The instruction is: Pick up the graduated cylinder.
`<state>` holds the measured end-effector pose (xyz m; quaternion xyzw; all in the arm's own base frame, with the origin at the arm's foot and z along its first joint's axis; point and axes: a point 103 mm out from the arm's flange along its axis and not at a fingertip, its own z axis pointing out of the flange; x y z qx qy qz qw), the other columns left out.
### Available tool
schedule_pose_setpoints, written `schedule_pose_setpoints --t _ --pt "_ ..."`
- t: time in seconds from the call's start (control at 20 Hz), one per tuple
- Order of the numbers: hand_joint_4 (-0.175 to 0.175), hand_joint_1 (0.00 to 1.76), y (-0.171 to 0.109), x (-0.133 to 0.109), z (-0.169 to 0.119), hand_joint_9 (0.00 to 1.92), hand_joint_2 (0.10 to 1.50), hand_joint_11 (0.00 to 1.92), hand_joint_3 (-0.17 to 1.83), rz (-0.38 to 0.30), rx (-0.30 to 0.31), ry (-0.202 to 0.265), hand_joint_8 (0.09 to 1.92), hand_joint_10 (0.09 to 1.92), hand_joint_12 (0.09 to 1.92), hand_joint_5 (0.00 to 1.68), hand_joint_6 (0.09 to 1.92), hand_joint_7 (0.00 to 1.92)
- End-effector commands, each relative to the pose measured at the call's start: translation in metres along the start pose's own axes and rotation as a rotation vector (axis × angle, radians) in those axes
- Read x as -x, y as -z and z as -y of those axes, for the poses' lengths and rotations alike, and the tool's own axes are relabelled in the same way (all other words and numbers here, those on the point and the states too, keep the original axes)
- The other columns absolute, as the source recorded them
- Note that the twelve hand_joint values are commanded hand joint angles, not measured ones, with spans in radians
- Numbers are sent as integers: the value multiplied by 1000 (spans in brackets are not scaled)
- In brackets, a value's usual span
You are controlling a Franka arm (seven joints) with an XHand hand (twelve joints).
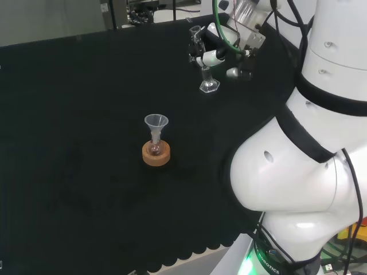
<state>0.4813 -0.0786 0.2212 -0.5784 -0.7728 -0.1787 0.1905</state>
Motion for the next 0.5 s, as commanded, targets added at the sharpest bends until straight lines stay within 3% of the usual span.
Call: schedule_pose_setpoints --t 0.05,0.5 --pt "-175 1259 1 -17 27 1421 1112 1214 16 52 -77 -13 1015 91 754 959 1038 996" --pt "-175 1260 -6 -36 61 1424 1113 1214 12 81 -132 -15 1010 88 755 962 1034 998"
